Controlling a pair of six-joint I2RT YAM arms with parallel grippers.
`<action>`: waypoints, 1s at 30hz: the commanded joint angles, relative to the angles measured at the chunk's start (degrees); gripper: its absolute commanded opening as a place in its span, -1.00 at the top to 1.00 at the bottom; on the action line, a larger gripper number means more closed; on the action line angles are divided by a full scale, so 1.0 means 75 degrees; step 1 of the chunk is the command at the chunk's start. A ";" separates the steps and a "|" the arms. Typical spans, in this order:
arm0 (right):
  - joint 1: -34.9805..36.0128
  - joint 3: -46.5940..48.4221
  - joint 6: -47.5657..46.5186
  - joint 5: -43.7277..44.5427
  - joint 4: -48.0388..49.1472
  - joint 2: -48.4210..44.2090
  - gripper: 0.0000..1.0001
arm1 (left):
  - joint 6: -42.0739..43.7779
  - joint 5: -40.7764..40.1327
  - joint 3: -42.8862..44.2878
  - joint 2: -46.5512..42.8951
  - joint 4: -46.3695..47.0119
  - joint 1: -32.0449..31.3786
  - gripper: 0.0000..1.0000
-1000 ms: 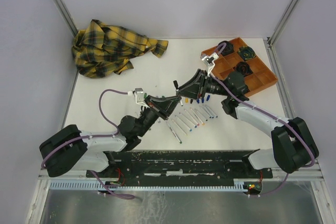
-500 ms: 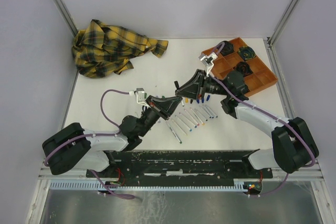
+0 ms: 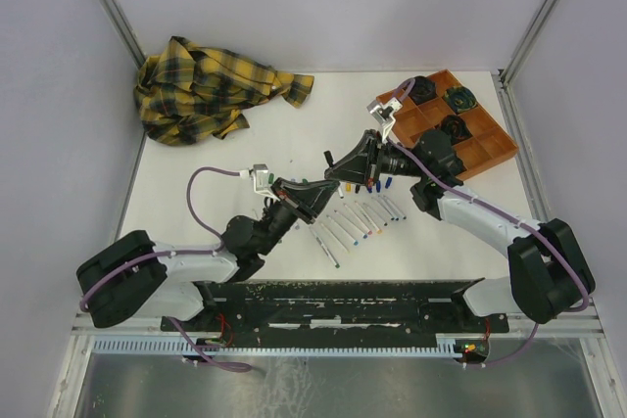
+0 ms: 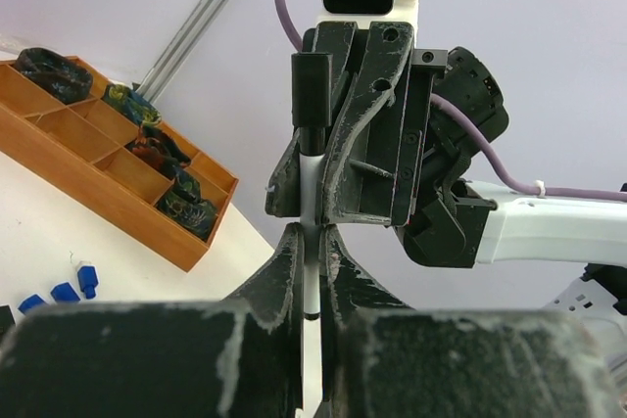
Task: Open the pen caps
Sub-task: Open the pen cap from the pen.
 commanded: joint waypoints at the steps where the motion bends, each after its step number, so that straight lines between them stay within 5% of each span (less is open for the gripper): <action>1: 0.0065 0.0350 -0.0150 -0.0178 0.0013 -0.0198 1.00 | -0.0122 -0.0129 0.0012 -0.0280 0.0271 -0.0037 0.61; 5: 0.0043 0.0387 -0.0160 -0.0231 -0.0009 -0.0242 1.00 | 0.0076 0.0049 -0.0321 -0.0753 -0.0156 -0.0029 0.10; 13: 0.0048 0.0421 -0.0234 -0.0329 -0.0110 -0.0185 1.00 | 0.0816 0.0221 -0.0380 -0.2655 -0.2339 0.0092 -0.49; 19: 0.0041 0.0445 -0.0229 -0.0389 -0.0130 -0.0154 1.00 | 0.0274 0.1591 0.0974 -0.3032 -0.4752 0.1063 -0.53; 23: 0.0048 0.0452 -0.0234 -0.0418 -0.0153 -0.0137 1.00 | -0.0571 0.2610 0.1474 -0.2540 -0.4995 0.1814 -0.51; 30: 0.0049 0.0484 -0.0236 -0.0454 -0.0217 -0.0075 1.00 | -0.0610 0.2920 0.2040 -0.1951 -0.5026 0.1852 -0.33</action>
